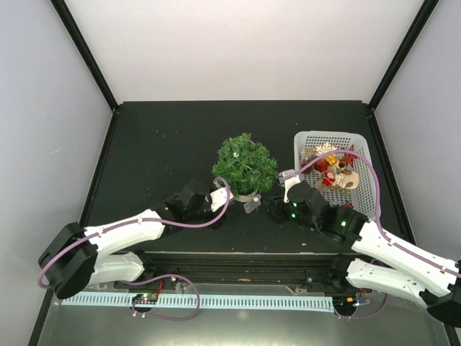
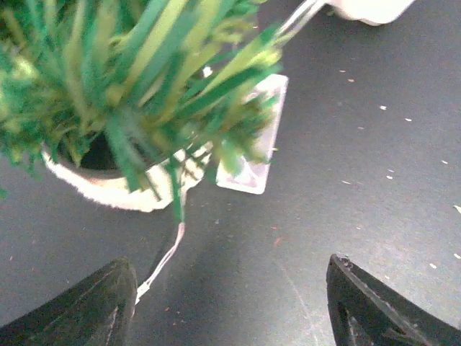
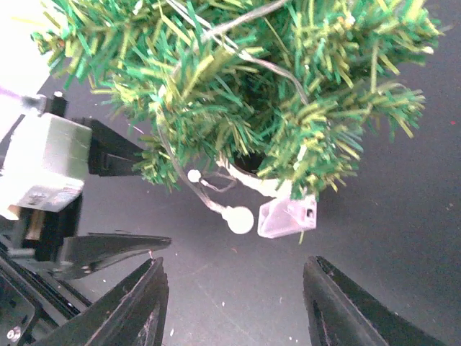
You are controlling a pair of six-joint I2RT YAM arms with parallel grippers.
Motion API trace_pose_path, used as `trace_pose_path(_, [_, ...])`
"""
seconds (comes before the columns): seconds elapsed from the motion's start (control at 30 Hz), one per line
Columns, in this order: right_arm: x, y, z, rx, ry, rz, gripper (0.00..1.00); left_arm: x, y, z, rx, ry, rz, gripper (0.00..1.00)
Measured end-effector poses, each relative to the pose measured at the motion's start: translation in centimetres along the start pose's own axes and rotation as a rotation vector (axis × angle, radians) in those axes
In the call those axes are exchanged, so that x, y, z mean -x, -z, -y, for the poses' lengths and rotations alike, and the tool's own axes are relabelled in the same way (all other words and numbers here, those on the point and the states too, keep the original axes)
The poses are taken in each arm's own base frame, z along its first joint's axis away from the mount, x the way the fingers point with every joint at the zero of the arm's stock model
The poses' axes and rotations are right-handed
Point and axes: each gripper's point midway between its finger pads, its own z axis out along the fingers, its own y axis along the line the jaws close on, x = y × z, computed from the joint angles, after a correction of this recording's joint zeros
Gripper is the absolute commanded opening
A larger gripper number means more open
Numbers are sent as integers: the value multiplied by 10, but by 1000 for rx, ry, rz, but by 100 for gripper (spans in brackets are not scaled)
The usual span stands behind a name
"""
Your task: Decorate the small christmas tree
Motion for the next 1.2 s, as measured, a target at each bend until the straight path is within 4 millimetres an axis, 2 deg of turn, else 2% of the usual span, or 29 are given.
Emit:
trace_pose_path(0.1, [-8, 6, 1, -19, 1, -2, 54, 9, 8, 9, -52, -59, -2, 83])
trace_pose_path(0.2, [-19, 10, -7, -41, 59, -26, 54, 29, 22, 16, -95, -146, 17, 90])
trace_pose_path(0.27, [-28, 10, -20, -64, 138, -63, 54, 41, 34, 19, -115, -210, 33, 94])
trace_pose_path(0.37, [-41, 5, -54, -73, 284, -116, 54, 57, 61, 20, -132, -305, 63, 95])
trace_pose_path(0.47, [-52, -4, -89, -73, 422, -153, 54, 65, 86, 7, -88, -351, 79, 98])
trace_pose_path(0.6, [-62, -20, -112, -61, 515, -166, 56, 63, 120, -35, 55, -335, 86, 99])
trace_pose_path(0.67, [-68, -32, -116, -70, 557, -180, 57, 55, 137, -58, 142, -313, 73, 99])
trace_pose_path(0.77, [-80, -60, -125, -111, 640, -215, 58, 43, 153, -81, 231, -281, 41, 99])
trace_pose_path(0.87, [-95, -91, -130, -148, 704, -251, 58, 30, 161, -94, 264, -232, 11, 99])
trace_pose_path(0.97, [-104, -116, -118, -172, 709, -293, 59, 22, 166, -100, 270, -184, -1, 99])
trace_pose_path(1.1, [-81, -138, -99, -200, 603, -263, 61, 22, 166, -98, 247, -144, 21, 99])
trace_pose_path(1.2, [-59, -150, -96, -204, 490, -192, 62, 25, 165, -94, 219, -114, 43, 99])
